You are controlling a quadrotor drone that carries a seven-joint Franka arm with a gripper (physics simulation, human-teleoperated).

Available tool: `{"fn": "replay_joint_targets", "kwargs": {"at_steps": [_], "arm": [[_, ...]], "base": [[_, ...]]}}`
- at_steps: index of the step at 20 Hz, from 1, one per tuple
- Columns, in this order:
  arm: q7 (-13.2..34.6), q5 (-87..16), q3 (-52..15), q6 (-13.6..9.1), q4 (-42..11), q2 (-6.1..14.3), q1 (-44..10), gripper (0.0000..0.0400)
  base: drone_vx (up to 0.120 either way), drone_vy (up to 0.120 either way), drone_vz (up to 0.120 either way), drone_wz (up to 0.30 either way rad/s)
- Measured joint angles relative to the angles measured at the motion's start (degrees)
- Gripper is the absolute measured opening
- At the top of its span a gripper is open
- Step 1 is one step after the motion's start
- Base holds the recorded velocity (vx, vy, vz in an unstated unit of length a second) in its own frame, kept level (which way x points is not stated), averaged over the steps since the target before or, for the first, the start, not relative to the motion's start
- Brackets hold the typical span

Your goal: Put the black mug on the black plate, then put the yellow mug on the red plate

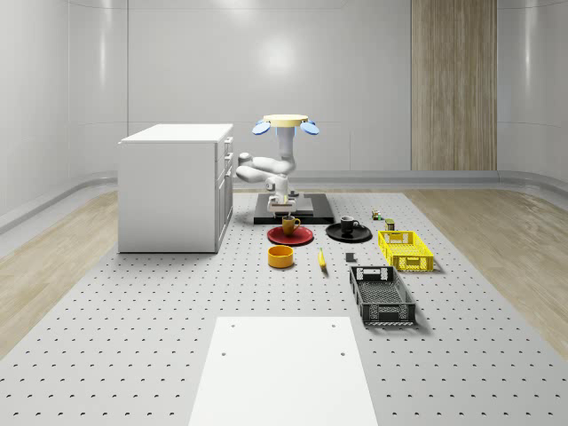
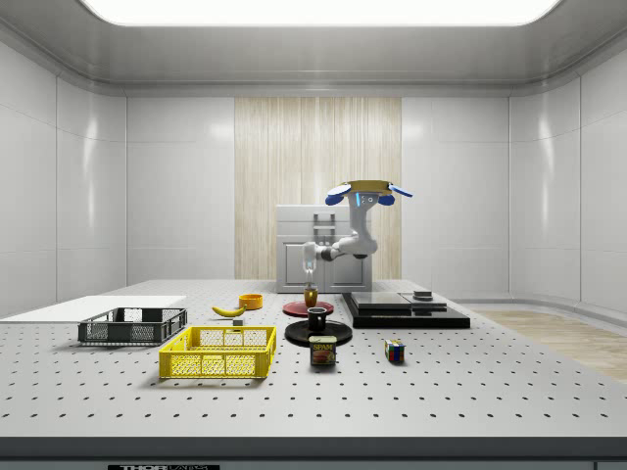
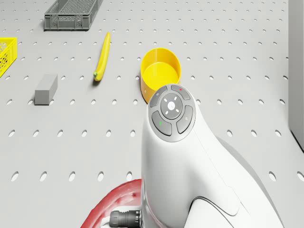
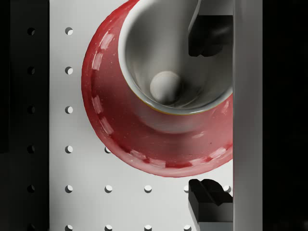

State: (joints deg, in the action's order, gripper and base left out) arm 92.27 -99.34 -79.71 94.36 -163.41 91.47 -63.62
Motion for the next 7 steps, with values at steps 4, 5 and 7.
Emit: {"fn": "replay_joint_targets", "kwargs": {"at_steps": [4,5,7], "arm": [[-0.1,2.8,-2.9,-1.0,-0.4,-0.1,0.4,0.0394],[-0.2,3.2,-3.4,-1.1,-0.5,-0.1,0.5,0.0395],[-0.2,3.9,-4.2,-1.3,-0.5,-0.1,0.6,0.0397]], "base": [[0.000,0.000,0.000,0.000],[0.000,0.000,0.000,0.000],[0.000,0.000,0.000,0.000]]}}
